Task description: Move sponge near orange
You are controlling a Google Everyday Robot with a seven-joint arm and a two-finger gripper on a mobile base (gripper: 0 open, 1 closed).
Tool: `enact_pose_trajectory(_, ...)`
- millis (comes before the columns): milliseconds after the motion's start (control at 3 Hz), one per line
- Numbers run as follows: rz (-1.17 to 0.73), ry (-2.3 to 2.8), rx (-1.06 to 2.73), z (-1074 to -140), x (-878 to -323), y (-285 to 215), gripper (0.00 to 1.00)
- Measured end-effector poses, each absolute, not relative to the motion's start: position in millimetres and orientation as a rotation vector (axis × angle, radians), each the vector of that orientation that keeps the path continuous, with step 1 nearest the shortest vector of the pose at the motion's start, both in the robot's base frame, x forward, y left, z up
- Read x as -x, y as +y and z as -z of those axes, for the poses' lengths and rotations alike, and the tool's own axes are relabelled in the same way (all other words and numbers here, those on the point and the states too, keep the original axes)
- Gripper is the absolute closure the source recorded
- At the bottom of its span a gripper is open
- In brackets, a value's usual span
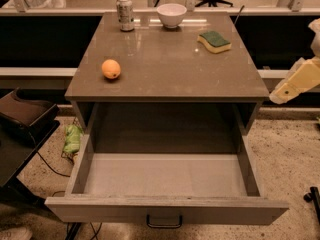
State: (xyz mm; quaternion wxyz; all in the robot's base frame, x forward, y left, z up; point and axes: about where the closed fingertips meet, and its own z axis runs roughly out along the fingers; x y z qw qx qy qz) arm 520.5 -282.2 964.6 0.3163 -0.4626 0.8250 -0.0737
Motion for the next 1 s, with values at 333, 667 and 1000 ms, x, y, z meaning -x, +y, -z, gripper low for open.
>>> enact_pose_trajectory(333, 0.112, 2.016, 0.99, -957, -586, -312, 0.0)
enact_pose_trajectory(667, 0.097, 1.758, 0.775, -994, -669, -341, 0.0)
enact_pose_trajectory(1000, 0.129, 1.73, 0.737, -1005, -675, -347, 0.0)
